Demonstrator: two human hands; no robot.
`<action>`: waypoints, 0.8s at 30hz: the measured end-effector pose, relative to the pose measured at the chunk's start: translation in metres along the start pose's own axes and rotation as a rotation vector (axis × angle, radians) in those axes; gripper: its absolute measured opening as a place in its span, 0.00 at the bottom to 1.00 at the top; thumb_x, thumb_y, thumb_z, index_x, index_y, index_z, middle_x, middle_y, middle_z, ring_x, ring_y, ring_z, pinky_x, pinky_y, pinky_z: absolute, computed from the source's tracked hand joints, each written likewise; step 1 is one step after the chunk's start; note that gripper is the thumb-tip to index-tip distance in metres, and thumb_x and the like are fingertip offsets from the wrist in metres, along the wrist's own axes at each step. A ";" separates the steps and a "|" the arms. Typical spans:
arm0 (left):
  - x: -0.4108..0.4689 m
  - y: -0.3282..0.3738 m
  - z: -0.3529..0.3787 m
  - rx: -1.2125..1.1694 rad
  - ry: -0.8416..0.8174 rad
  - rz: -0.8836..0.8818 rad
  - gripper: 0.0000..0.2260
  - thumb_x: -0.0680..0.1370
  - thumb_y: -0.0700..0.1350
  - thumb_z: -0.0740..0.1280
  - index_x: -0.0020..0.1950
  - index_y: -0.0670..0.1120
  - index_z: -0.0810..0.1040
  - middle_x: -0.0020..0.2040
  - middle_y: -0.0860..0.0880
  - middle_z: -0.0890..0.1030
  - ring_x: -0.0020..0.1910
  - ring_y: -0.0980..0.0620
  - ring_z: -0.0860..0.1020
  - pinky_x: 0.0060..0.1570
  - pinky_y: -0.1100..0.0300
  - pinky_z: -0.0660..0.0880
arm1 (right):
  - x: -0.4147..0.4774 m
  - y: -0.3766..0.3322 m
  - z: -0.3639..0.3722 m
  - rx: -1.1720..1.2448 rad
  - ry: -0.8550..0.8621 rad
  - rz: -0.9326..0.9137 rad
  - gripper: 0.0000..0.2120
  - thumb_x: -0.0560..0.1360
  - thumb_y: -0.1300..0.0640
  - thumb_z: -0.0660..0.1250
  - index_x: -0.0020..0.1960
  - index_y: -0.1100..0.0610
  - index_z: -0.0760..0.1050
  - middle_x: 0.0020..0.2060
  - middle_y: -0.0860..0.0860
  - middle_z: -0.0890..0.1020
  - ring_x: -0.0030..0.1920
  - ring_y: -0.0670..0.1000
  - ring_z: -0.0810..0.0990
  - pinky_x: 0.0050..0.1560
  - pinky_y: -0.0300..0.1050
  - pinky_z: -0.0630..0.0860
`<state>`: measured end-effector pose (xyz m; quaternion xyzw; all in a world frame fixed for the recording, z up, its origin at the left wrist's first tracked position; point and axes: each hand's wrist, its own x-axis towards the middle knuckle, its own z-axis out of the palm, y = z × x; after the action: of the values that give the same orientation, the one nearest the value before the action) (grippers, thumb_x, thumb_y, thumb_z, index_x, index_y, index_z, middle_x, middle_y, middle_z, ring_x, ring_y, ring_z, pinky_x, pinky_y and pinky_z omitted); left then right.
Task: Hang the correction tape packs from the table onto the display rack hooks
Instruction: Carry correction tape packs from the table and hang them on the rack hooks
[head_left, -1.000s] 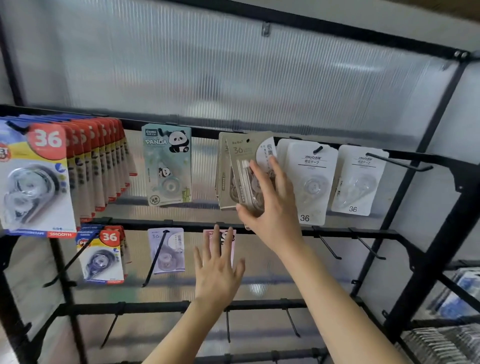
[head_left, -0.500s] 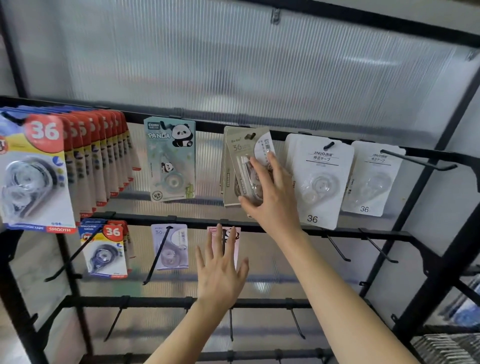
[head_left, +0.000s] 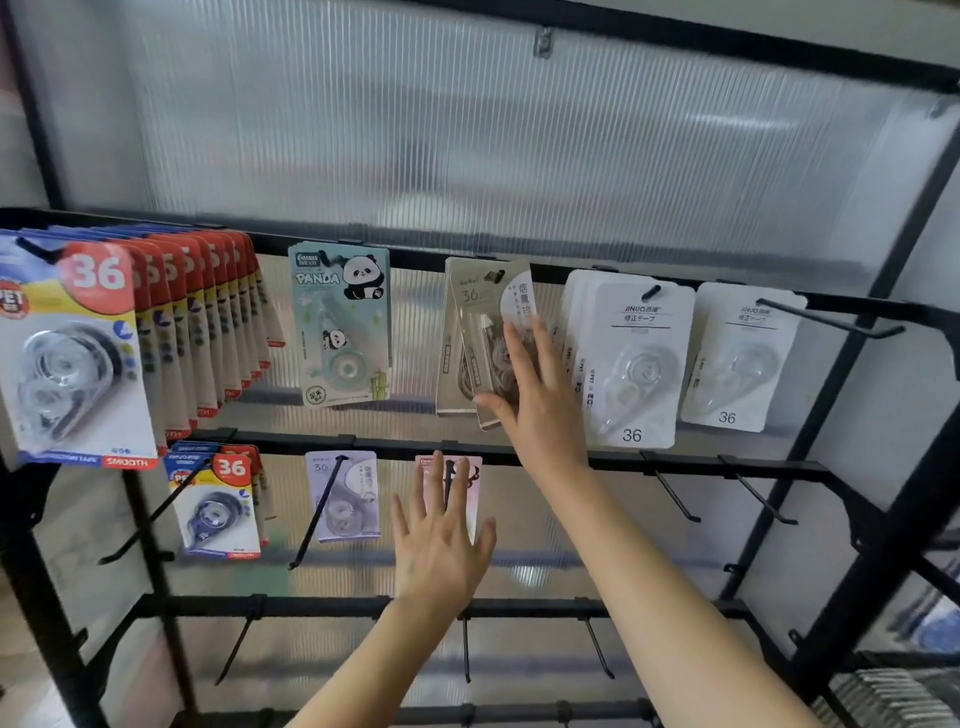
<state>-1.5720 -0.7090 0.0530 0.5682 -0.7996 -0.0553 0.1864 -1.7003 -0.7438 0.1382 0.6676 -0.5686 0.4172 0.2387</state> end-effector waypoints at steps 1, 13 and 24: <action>0.000 0.000 0.000 -0.011 0.003 -0.001 0.30 0.82 0.58 0.49 0.77 0.52 0.36 0.77 0.47 0.34 0.76 0.46 0.35 0.74 0.45 0.39 | -0.006 0.000 -0.004 -0.011 0.002 0.002 0.34 0.74 0.40 0.59 0.76 0.54 0.58 0.74 0.61 0.62 0.71 0.63 0.65 0.60 0.58 0.72; -0.012 0.003 -0.007 0.245 -0.002 0.098 0.30 0.83 0.57 0.46 0.77 0.47 0.34 0.77 0.43 0.35 0.76 0.42 0.36 0.74 0.43 0.39 | -0.127 0.001 -0.055 -0.190 -0.168 0.171 0.27 0.76 0.49 0.58 0.72 0.58 0.67 0.68 0.63 0.71 0.64 0.65 0.74 0.58 0.62 0.74; -0.128 0.033 0.012 0.337 0.004 0.195 0.30 0.83 0.56 0.50 0.78 0.49 0.38 0.78 0.43 0.36 0.76 0.42 0.36 0.71 0.44 0.34 | -0.221 -0.015 -0.123 -0.217 -0.518 0.284 0.31 0.80 0.51 0.60 0.79 0.50 0.48 0.78 0.58 0.50 0.76 0.61 0.52 0.74 0.59 0.50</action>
<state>-1.5693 -0.5807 0.0214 0.5114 -0.8484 0.0988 0.0945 -1.7227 -0.5186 0.0239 0.6361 -0.7393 0.1994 0.0951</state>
